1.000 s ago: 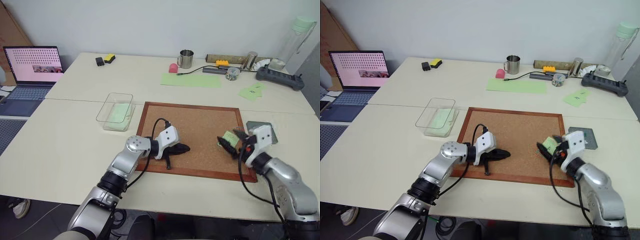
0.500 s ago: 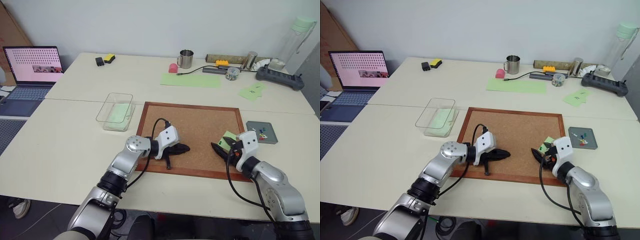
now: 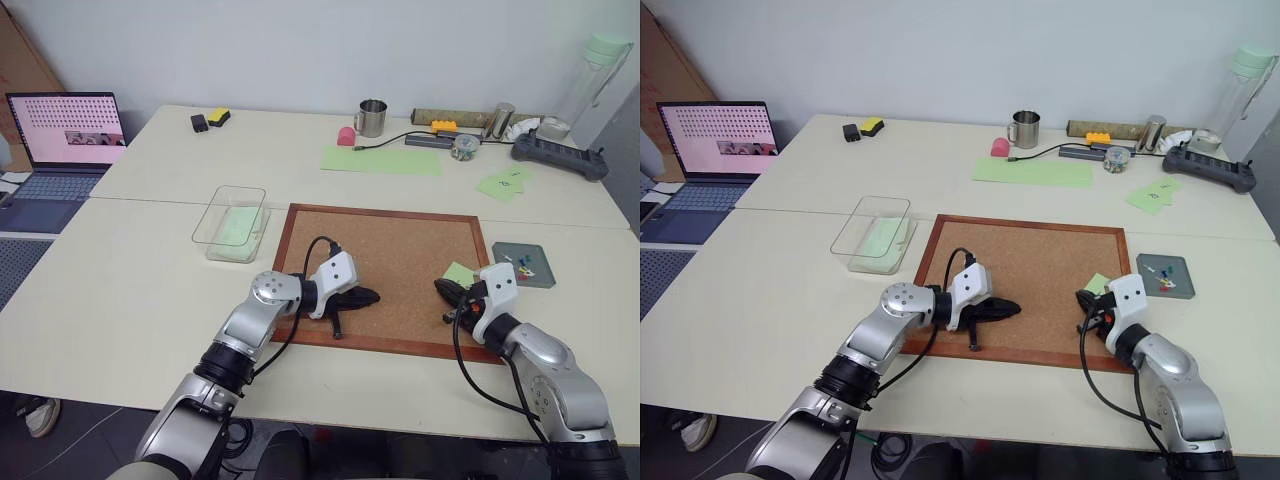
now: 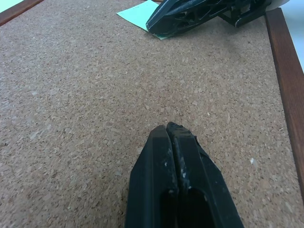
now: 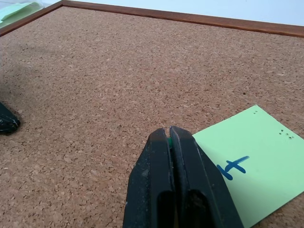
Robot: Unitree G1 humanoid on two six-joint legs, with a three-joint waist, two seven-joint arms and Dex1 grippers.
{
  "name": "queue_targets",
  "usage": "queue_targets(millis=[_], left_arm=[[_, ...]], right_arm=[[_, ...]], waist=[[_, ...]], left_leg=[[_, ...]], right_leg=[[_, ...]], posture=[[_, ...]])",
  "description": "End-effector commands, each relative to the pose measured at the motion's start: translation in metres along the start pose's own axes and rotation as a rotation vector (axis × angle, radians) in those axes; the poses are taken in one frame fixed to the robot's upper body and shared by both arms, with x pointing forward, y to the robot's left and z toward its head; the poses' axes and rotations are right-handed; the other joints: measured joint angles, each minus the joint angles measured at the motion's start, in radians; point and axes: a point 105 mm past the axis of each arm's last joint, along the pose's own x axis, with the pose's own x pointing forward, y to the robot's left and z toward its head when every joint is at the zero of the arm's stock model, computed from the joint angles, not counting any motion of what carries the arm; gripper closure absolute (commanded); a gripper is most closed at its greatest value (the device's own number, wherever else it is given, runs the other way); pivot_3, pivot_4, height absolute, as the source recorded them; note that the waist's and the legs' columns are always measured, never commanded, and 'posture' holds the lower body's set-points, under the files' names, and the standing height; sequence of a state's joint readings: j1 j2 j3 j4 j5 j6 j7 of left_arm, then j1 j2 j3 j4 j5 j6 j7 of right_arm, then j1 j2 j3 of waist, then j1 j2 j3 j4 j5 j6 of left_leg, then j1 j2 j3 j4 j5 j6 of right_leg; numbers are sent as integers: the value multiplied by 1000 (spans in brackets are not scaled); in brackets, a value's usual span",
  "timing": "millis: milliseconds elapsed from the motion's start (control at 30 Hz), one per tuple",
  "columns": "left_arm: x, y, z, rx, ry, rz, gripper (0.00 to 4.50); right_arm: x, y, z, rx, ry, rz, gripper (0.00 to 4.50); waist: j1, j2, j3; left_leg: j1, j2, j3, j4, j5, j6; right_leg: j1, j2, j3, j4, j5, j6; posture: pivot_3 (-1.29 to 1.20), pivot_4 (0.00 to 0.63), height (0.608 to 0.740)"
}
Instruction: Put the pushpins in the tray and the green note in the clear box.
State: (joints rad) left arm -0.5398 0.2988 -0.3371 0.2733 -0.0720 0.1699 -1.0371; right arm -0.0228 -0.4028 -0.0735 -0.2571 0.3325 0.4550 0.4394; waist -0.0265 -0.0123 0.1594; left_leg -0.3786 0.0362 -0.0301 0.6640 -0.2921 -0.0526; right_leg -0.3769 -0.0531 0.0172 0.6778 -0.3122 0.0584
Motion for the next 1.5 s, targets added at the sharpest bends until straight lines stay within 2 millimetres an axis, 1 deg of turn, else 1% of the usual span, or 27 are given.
queue_targets(millis=[33, 133, 200, 300, 400, 467, 533, 567, 633, 667, 800, 900, 967, 1000, 1033, 1067, 1100, 1267, 1367, 1500], left_arm=[[3, -8, -5, -13, 16, -27, 4500], [3, -8, -5, -14, 16, -28, 4500], [3, -7, -5, -15, 17, -28, 4500], [3, -8, -6, -17, 16, -31, 4500], [4, -7, -4, -21, 6, -26, 4500], [5, -3, 2, -61, -33, -6, 4500], [4, 5, 18, -139, -116, 31, 4500], [2, 10, 29, -222, -179, 39, 4500], [-5, 17, 47, -357, -279, 26, 4119], [-9, 19, 55, -414, -320, 8, 4027], [-22, 25, 78, -595, -427, -68, 3388], [-28, 25, 90, -703, -485, -133, 2815], [-29, 24, 96, -758, -512, -168, 2309], [-29, 23, 98, -773, -516, -177, 2197], [-27, 23, 98, -795, -517, -182, 1876], [-26, 23, 99, -809, -515, -183, 1808], [-24, 20, 99, -817, -509, -201, 1620], [-19, 12, 100, -841, -502, -246, 1620], [-15, 10, 99, -843, -495, -252, 1620], [-11, 9, 97, -856, -495, -252, 1620]], right_arm=[[-4, -4, 21, -31, -81, -13, 4482], [-7, 0, 40, -67, -143, -6, 4482], [-9, 7, 52, -113, -174, 26, 4482], [-12, 13, 59, -173, -184, 61, 4482], [-14, 16, 60, -256, -169, 86, 4482], [-14, 20, 58, -337, -145, 118, 4482], [-15, 23, 55, -426, -123, 153, 4482], [-16, 26, 55, -477, -115, 174, 4482], [-17, 28, 55, -555, -105, 210, 4500], [-18, 30, 54, -592, -100, 230, 4500], [-20, 35, 55, -709, -103, 300, 4500], [-20, 40, 60, -798, -123, 344, 4500], [-20, 45, 64, -851, -145, 375, 4500], [-20, 47, 65, -865, -152, 383, 4500], [-20, 51, 67, -888, -166, 400, 4500], [-20, 53, 68, -903, -175, 410, 4500], [-20, 58, 72, -920, -194, 428, 4500], [-21, 74, 82, -980, -253, 490, 4500], [-20, 81, 84, -996, -274, 515, 4500], [-17, 89, 88, -1017, -300, 535, 4500]], waist=[[0, 0, 0], [0, 0, 0], [0, 0, 0], [0, 0, 0], [0, 0, 0], [0, 0, 0], [1, 0, 0], [1, -1, 0], [1, -1, 1], [1, -2, 2], [-1, -3, 2], [-3, -3, 2], [-3, -3, 2], [-3, -3, 2], [-3, -3, 2], [-3, -3, 2], [-3, -3, 2], [-2, -3, 2], [-2, -3, 2], [-2, -3, 2]], left_leg=[[0, 0, 0, 0, 0, 0], [0, 0, 0, 0, 0, 0], [0, 0, 0, 0, 0, 0], [0, 0, 0, 0, 0, 0], [0, 0, 0, 0, 0, 0], [0, 0, 0, 0, 0, 0], [0, 0, 0, 0, 0, 0], [0, 0, 0, 0, 0, 0], [-1, -1, -1, 1, 0, 0], [-2, -1, -1, 1, 0, 0], [-2, -3, -7, 1, 0, 0], [-2, -6, -13, 1, 0, 0], [-2, -7, -16, 1, 0, 0], [-2, -7, -17, 1, 0, 0], [-2, -8, -18, 1, 0, 0], [-2, -8, -18, 1, 0, 0], [-2, -8, -18, 1, 0, 0], [-2, -8, -19, 1, 1, -1], [-2, -8, -19, 1, 3, -5], [-2, -8, -19, 1, 3, -6]], right_leg=[[0, 0, 0, 0, 0, 0], [0, 0, 0, 0, 0, 0], [0, 0, 0, 0, 0, 0], [0, 0, 0, 0, 0, 0], [0, 0, 0, 0, 0, 0], [0, 0, 0, 0, 0, 0], [0, 0, 0, 0, 0, 0], [0, 0, 0, 0, 0, 0], [0, 0, -1, 0, 0, 0], [-1, -1, -1, 0, 0, 0], [-1, 0, -1, 1, 0, 0], [-1, 0, -1, 0, 0, 0], [-1, 0, -1, 0, 0, 0], [-1, 0, -1, 0, 0, 0], [-1, 0, -2, 0, 0, 0], [-1, 0, -2, 0, 0, 0], [-1, 0, -2, 0, 0, 0], [0, 0, -2, 0, 0, 0], [0, 0, -2, 0, 0, 0], [0, 0, -2, 0, 0, 0]], posture=[[0, 150, 740], [0, 150, 740], [0, 150, 740], [0, 150, 740], [0, 150, 740], [0, 150, 740], [0, 150, 740], [0, 150, 740], [0, 150, 740], [0, 150, 740], [0, 150, 740], [0, 150, 740], [0, 150, 740], [0, 150, 740], [0, 150, 740], [0, 150, 740], [0, 150, 740], [0, 150, 740], [0, 150, 740], [0, 150, 740]])
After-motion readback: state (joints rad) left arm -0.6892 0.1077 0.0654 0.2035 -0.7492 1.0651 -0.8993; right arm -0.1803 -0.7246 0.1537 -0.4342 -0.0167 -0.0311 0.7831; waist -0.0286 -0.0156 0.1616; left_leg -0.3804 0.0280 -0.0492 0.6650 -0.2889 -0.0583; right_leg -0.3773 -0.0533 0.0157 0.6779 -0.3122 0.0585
